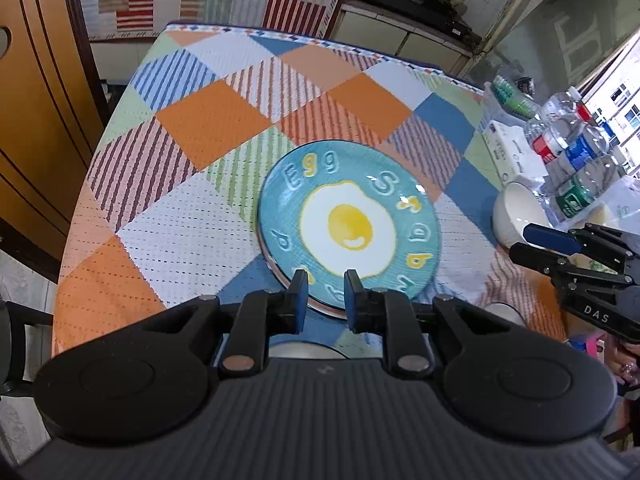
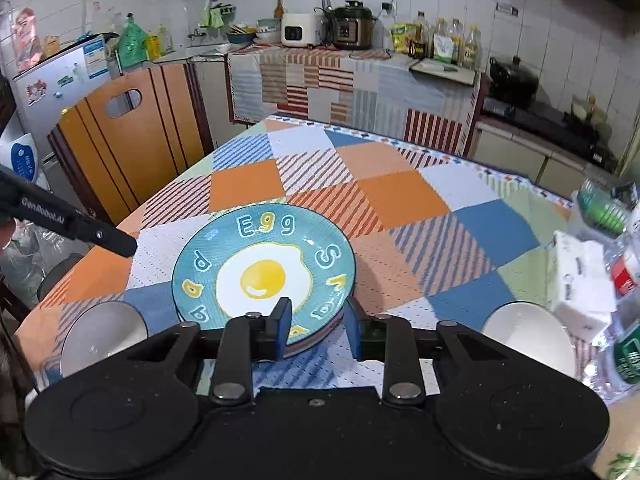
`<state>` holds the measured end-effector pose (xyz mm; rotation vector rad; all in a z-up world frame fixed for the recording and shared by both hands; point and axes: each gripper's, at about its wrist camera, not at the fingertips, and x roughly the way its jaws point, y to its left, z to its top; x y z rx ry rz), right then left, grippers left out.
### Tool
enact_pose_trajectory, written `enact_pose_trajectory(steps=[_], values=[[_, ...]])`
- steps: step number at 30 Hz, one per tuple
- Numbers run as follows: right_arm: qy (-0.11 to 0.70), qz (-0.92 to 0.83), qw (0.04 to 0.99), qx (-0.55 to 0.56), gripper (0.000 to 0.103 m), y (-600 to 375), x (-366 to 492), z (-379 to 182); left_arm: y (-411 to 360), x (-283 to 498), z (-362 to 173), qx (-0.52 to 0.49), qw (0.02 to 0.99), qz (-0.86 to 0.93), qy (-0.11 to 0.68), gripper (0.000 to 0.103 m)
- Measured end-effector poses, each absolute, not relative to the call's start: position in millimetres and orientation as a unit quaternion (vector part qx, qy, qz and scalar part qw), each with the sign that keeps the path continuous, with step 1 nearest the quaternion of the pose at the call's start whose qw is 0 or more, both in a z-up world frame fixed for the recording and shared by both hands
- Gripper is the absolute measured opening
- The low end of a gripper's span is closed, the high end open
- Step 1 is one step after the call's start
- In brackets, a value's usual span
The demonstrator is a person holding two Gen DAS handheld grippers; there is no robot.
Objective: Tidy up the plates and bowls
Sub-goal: 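Open the left gripper and move it to a white bowl's rim, then close the left gripper on the white bowl's rim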
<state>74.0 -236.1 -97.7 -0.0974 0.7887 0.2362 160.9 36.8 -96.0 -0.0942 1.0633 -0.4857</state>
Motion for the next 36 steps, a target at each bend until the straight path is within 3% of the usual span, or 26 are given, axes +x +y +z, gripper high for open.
enact_pose_trajectory(steps=[7,14,18,23,30,36], values=[[0.363,0.14,0.914,-0.115,0.045,-254,51,-63,3,128,-60,0.003,0.828,-0.244,0.505,0.022],[0.352,0.173,0.911,-0.132,0.067,-285,12,-47,-42,101,-49,0.039,0.81,-0.271,0.519,0.031],[0.367,0.16,0.907,-0.126,0.067,-304,-2,-59,-70,89,-59,0.068,0.794,-0.291,0.53,0.042],[0.395,0.155,0.9,-0.096,0.074,-319,-11,-77,-91,84,-74,0.075,0.777,-0.305,0.546,0.048],[0.452,0.181,0.871,-0.063,0.076,-314,-19,-119,-106,87,-106,0.069,0.757,-0.313,0.57,0.064],[0.482,0.197,0.852,-0.055,0.076,-297,-21,-153,-112,96,-135,0.041,0.732,-0.322,0.599,0.066]])
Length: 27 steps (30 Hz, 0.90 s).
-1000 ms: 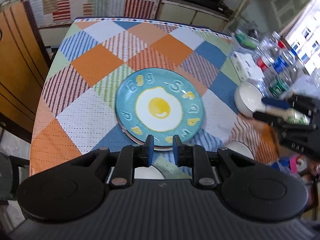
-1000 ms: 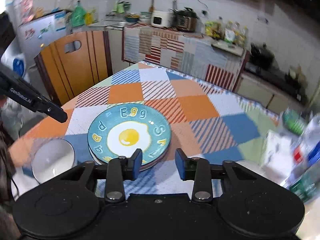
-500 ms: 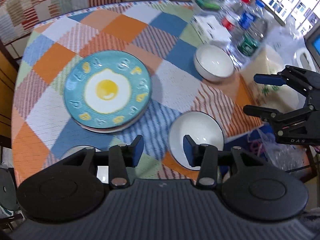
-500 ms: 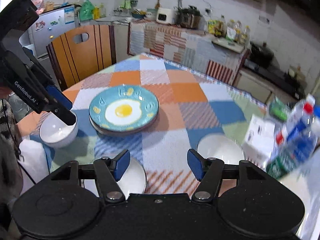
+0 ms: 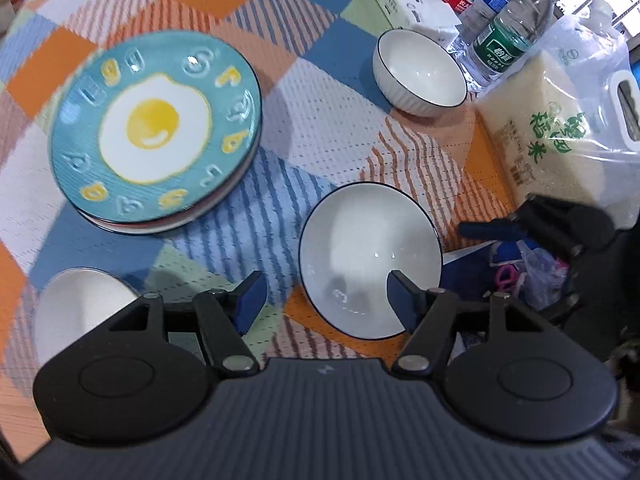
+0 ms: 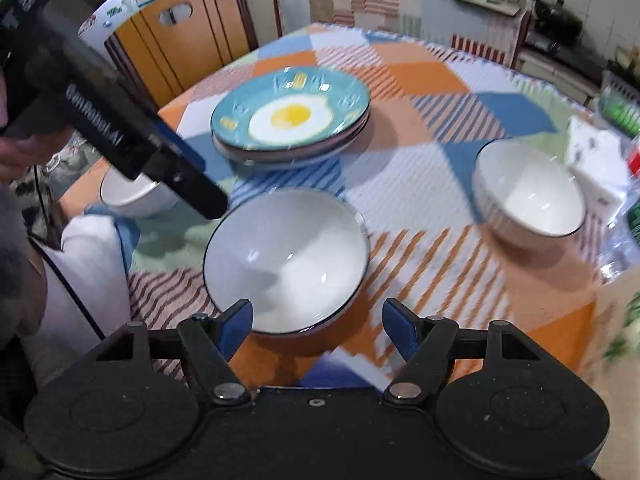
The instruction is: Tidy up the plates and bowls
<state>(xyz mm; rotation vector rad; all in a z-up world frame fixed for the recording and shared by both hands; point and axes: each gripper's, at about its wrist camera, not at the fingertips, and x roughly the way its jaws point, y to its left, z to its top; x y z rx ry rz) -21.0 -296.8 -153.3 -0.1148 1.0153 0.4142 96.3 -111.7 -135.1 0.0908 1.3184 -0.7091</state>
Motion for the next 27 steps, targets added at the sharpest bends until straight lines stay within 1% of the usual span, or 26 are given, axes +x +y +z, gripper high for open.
enact_pose_trajectory(steps=[2,4,5,8,10,11,13,16,18,20,27], values=[[0.482,0.201,0.85,-0.063,0.078,-290,-22,-163,-112,100,-145,0.032,0.729,-0.318,0.606,0.066],[0.475,0.208,0.853,-0.054,0.092,-286,-20,-167,-114,103,-155,0.034,0.724,-0.318,0.611,0.063],[0.476,0.212,0.852,-0.05,0.092,-285,-18,-169,-116,103,-160,0.041,0.722,-0.318,0.613,0.062],[0.483,0.221,0.846,-0.044,0.093,-281,-17,-175,-119,102,-172,0.058,0.721,-0.312,0.616,0.055],[0.482,0.221,0.846,-0.056,0.093,-281,-22,-175,-118,102,-177,0.057,0.721,-0.311,0.617,0.038],[0.479,0.224,0.847,-0.059,0.093,-282,-23,-175,-117,103,-179,0.054,0.721,-0.312,0.617,0.035],[0.472,0.223,0.851,-0.059,0.093,-286,-26,-174,-117,104,-183,0.041,0.718,-0.317,0.618,0.019],[0.473,0.229,0.85,-0.038,0.096,-288,-18,-182,-118,104,-188,0.034,0.717,-0.315,0.62,0.015],[0.474,0.239,0.847,-0.024,0.096,-287,-12,-190,-119,104,-190,0.034,0.718,-0.314,0.62,0.015],[0.472,0.24,0.848,-0.017,0.1,-283,-8,-197,-120,104,-190,0.035,0.72,-0.313,0.618,0.015],[0.457,0.231,0.859,0.004,0.1,-283,-5,-195,-125,105,-178,0.053,0.735,-0.314,0.598,0.015]])
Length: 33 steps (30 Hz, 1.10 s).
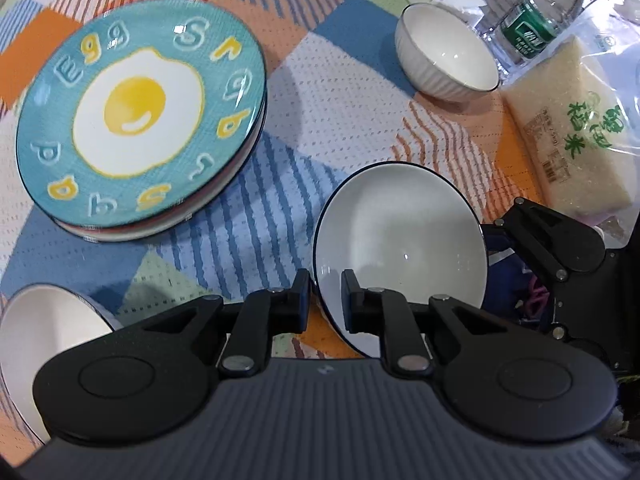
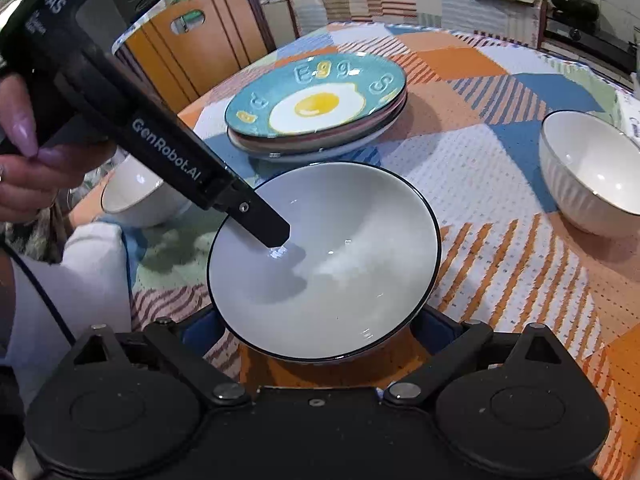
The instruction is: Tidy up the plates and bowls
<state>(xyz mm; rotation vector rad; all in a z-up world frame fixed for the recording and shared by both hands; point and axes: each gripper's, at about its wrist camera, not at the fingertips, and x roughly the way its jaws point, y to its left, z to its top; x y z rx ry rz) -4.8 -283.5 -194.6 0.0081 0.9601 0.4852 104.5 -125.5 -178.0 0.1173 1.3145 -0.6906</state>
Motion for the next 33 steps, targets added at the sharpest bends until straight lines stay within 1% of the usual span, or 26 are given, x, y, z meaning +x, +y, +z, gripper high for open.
enact_pose_trajectory(steps=[6,10,13,15,18,24,27,29,33], values=[[0.432,0.216,0.875,0.004,0.1,-293,4,-175,-133,120,-160,0.05,0.75,-0.314,0.581,0.015],[0.421,0.201,0.884,-0.013,0.1,-299,19,-170,-144,136,-146,0.044,0.763,-0.318,0.562,0.015],[0.417,0.196,0.887,0.002,0.1,-308,31,-172,-153,146,-145,0.053,0.772,-0.308,0.553,0.015],[0.415,0.192,0.889,0.017,0.1,-314,40,-175,-159,152,-148,0.057,0.779,-0.298,0.549,0.015],[0.414,0.183,0.892,0.012,0.1,-314,51,-182,-167,162,-158,0.066,0.784,-0.284,0.547,0.015],[0.432,0.181,0.883,0.025,0.1,-313,58,-198,-177,162,-175,0.095,0.78,-0.266,0.559,0.015],[0.432,0.178,0.884,0.03,0.099,-313,58,-201,-178,162,-183,0.093,0.773,-0.259,0.572,0.016],[0.432,0.173,0.884,0.036,0.099,-312,59,-200,-177,161,-186,0.084,0.771,-0.257,0.576,0.018],[0.441,0.167,0.882,0.014,0.099,-306,60,-199,-175,158,-184,0.085,0.769,-0.264,0.575,0.018]])
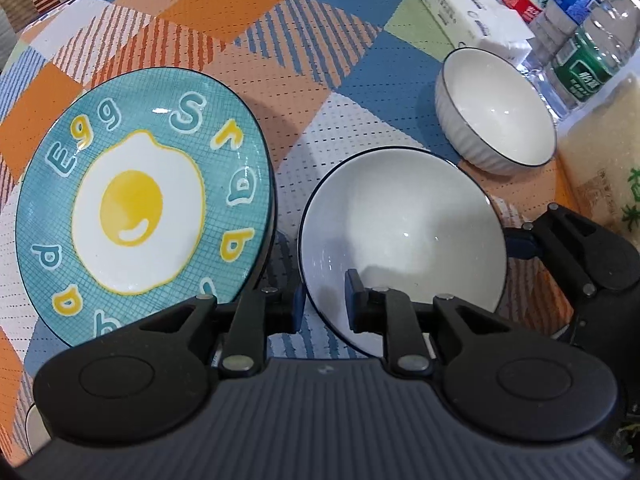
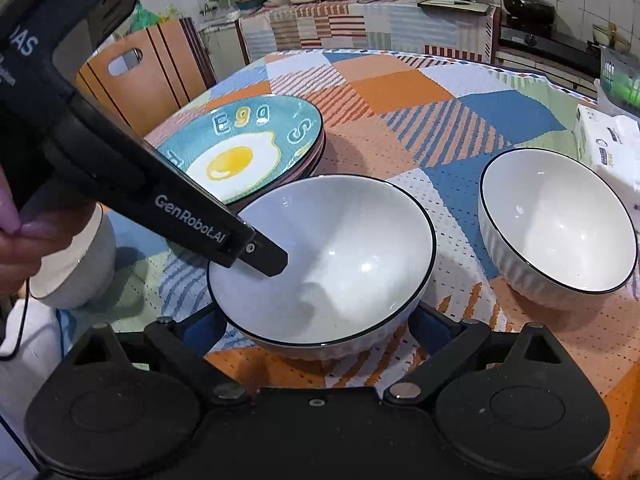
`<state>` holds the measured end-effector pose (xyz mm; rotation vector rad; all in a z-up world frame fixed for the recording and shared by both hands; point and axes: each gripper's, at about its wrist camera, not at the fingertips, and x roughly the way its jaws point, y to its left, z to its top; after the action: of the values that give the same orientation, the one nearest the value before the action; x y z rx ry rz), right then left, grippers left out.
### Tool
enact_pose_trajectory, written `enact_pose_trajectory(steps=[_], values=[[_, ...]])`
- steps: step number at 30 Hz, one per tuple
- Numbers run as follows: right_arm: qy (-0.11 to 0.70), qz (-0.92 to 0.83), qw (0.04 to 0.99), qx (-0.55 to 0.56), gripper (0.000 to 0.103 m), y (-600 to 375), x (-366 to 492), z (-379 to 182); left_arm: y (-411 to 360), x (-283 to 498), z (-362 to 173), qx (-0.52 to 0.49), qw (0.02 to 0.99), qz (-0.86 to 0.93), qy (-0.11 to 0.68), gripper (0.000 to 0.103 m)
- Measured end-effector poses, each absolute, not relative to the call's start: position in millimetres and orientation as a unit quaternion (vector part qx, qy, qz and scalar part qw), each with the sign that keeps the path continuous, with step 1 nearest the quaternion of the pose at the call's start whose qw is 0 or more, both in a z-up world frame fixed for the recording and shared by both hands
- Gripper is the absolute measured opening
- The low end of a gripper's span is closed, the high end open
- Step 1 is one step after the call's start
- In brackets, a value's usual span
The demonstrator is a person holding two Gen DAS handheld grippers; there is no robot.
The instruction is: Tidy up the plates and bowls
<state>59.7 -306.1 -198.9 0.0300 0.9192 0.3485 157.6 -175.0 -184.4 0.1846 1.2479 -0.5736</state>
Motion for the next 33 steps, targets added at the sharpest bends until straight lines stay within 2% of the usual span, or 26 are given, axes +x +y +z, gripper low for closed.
enact_pose_trajectory(steps=[7,19,24,30,33], values=[[0.445,0.156,0.882,-0.021,0.097,-306,41,-179,-158,149,-155,0.064,0.771,-0.291,0.562,0.025],[0.391,0.18,0.902,-0.039,0.097,-294,4,-98,-112,118,-80,0.064,0.782,-0.324,0.528,0.039],[0.384,0.195,0.901,-0.045,0.097,-280,-2,-70,-89,101,-55,0.063,0.789,-0.325,0.517,0.041],[0.392,0.22,0.892,-0.046,0.097,-264,-4,-45,-61,84,-41,0.068,0.799,-0.317,0.507,0.052],[0.399,0.232,0.886,-0.053,0.097,-256,-4,-40,-44,78,-46,0.06,0.802,-0.302,0.512,0.053]])
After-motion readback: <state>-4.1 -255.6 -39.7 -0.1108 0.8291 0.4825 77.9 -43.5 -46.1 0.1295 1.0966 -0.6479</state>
